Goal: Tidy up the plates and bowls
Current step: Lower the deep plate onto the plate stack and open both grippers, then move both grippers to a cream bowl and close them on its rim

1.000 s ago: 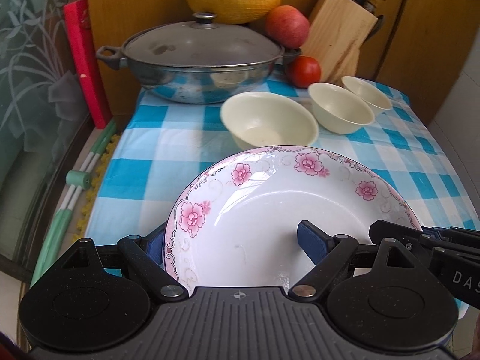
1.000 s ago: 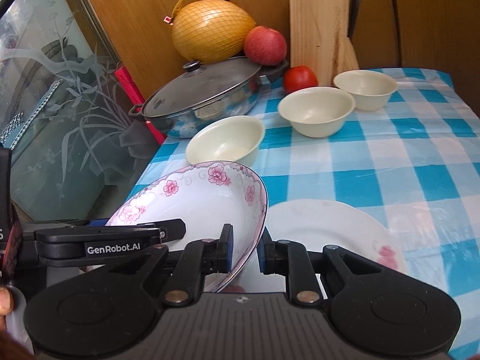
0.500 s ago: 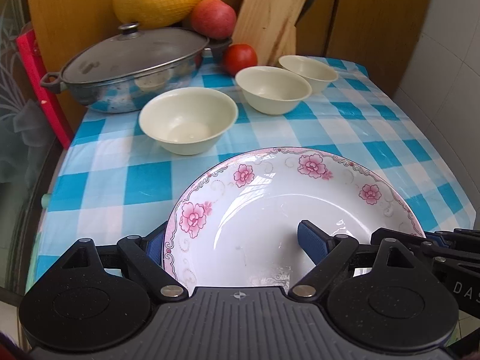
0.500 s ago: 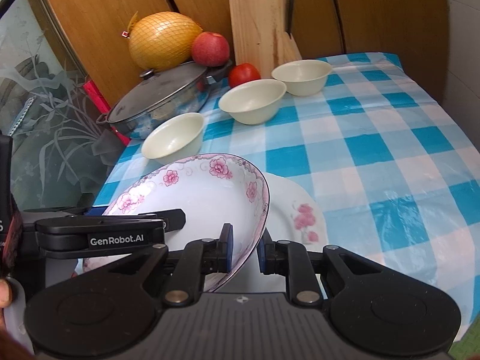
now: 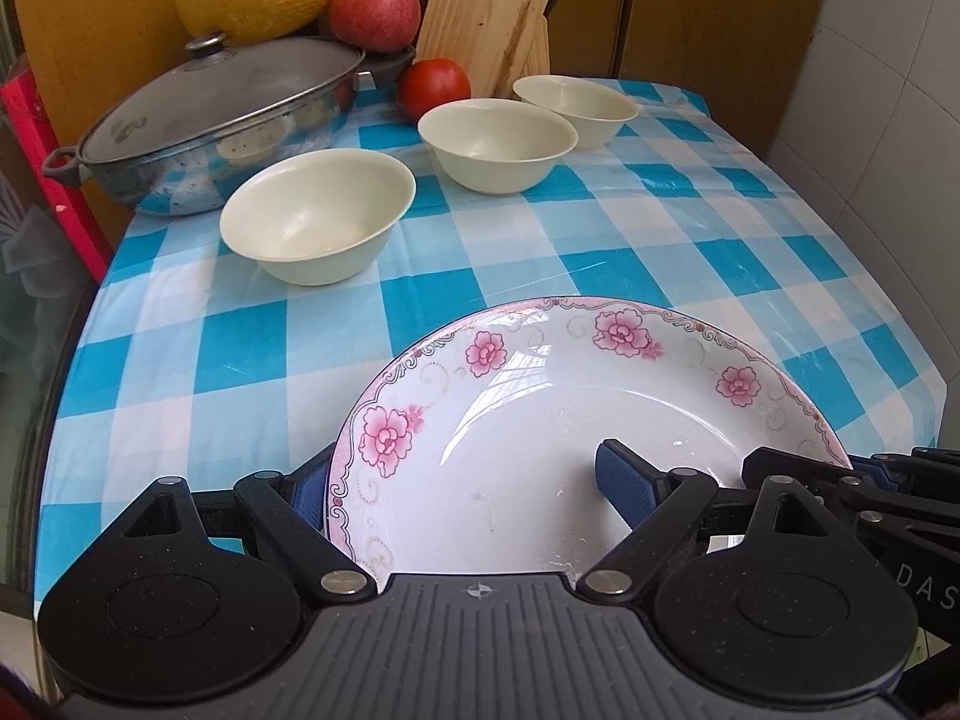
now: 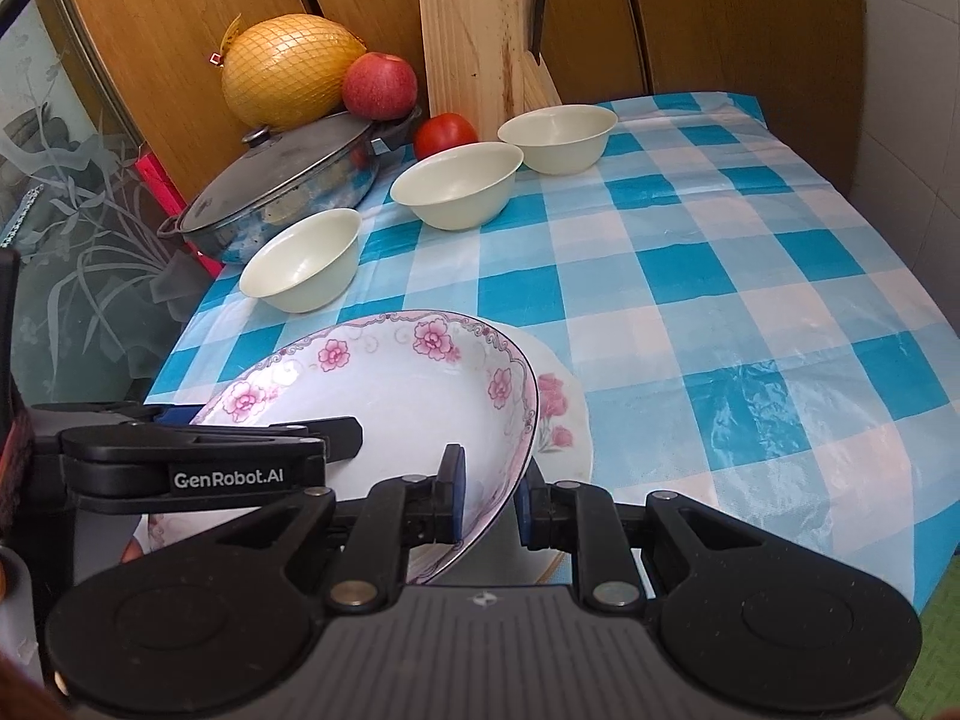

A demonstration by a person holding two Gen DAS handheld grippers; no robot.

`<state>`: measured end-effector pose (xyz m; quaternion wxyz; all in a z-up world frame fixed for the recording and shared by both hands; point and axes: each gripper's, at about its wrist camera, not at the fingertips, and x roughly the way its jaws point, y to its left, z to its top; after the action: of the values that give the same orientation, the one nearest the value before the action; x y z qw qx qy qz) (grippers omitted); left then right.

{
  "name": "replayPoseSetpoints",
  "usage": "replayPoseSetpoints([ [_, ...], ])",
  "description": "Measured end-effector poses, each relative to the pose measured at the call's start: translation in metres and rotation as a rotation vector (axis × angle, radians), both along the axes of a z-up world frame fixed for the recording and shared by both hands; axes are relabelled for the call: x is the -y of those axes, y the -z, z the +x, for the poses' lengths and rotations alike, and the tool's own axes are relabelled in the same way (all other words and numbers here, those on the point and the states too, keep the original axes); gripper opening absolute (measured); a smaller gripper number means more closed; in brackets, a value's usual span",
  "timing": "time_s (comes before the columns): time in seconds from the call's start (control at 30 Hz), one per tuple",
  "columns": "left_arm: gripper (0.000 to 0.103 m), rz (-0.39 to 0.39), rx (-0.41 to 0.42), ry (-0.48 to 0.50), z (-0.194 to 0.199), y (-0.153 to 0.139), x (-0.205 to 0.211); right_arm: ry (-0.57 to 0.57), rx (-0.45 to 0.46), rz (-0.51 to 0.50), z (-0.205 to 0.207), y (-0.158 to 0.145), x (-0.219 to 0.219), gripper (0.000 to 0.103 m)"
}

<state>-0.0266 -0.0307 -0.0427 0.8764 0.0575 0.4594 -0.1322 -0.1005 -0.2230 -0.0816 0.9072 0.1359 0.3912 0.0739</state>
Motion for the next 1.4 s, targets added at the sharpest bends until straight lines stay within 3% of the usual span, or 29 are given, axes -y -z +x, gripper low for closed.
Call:
replayPoseSetpoints([
  [0.6,0.090,0.021,0.013,0.058,-0.004,0.000,0.010,0.048,0.019,-0.084,-0.008,0.002,0.005,0.020],
  [0.8,0.091,-0.008,0.011,0.010,0.001,-0.006,-0.008,0.059,0.056,-0.117,-0.019,-0.001,0.007,0.020],
  [0.9,0.091,-0.033,0.013,-0.043,0.007,-0.011,-0.027,0.071,0.054,-0.102,-0.019,-0.002,0.013,0.020],
  [1.0,0.091,-0.048,0.010,-0.121,0.018,-0.014,-0.050,0.082,0.106,-0.098,-0.014,-0.014,0.013,0.020],
  [1.17,0.093,-0.036,0.013,-0.233,0.048,-0.022,-0.072,0.009,0.152,-0.113,0.027,-0.035,-0.015,0.020],
  [1.4,0.093,-0.105,-0.048,-0.352,0.100,-0.017,-0.089,-0.073,0.085,-0.025,0.124,-0.039,-0.062,0.020],
])
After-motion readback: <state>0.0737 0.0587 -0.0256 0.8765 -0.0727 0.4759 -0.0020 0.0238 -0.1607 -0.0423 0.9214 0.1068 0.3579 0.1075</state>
